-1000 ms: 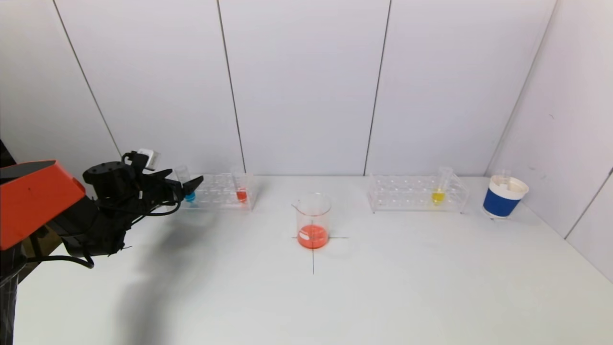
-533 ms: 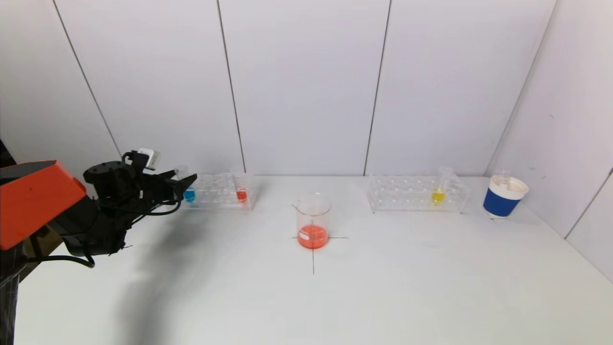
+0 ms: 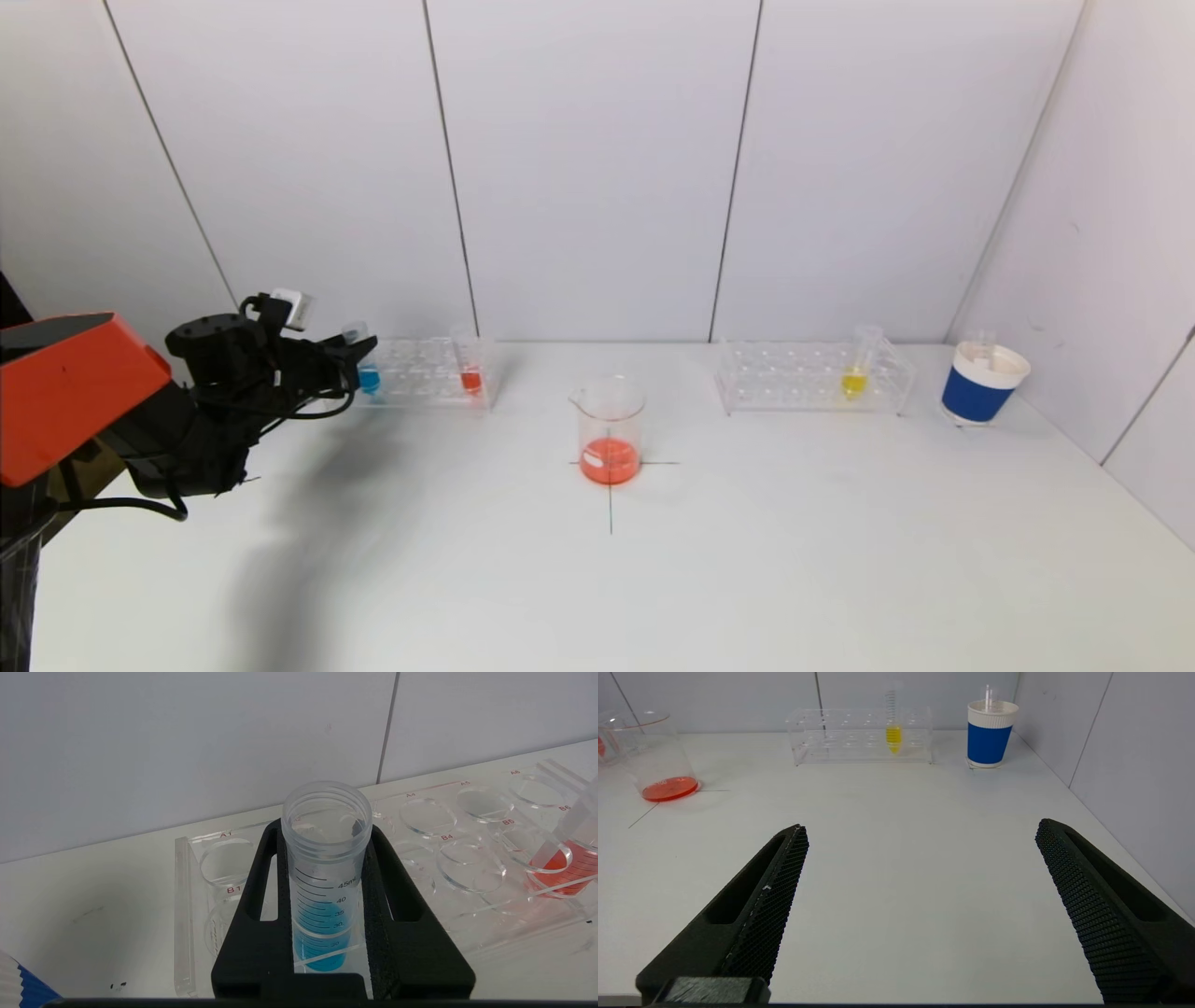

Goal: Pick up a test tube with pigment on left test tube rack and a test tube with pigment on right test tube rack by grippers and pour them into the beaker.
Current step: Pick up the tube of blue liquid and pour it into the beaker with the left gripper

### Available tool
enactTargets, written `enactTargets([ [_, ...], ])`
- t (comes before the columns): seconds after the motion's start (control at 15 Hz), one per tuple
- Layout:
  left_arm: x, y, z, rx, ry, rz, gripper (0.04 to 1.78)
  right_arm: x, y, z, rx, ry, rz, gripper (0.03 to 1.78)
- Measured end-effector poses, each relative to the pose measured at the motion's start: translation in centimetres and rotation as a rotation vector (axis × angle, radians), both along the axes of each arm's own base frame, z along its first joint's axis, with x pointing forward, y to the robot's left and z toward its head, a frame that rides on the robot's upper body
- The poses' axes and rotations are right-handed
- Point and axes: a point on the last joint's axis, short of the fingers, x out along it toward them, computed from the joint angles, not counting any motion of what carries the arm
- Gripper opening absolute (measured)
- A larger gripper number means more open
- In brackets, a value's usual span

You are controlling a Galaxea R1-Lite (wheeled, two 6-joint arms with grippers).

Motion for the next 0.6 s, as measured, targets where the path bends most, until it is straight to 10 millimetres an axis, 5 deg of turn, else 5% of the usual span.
enactTargets([
  [0.6, -0.01, 0.00, -0.03, -0.002, 0.001, 0.001, 0.44, 0.00, 0.00, 0.00, 0.000, 0.000, 0.000, 1.77],
])
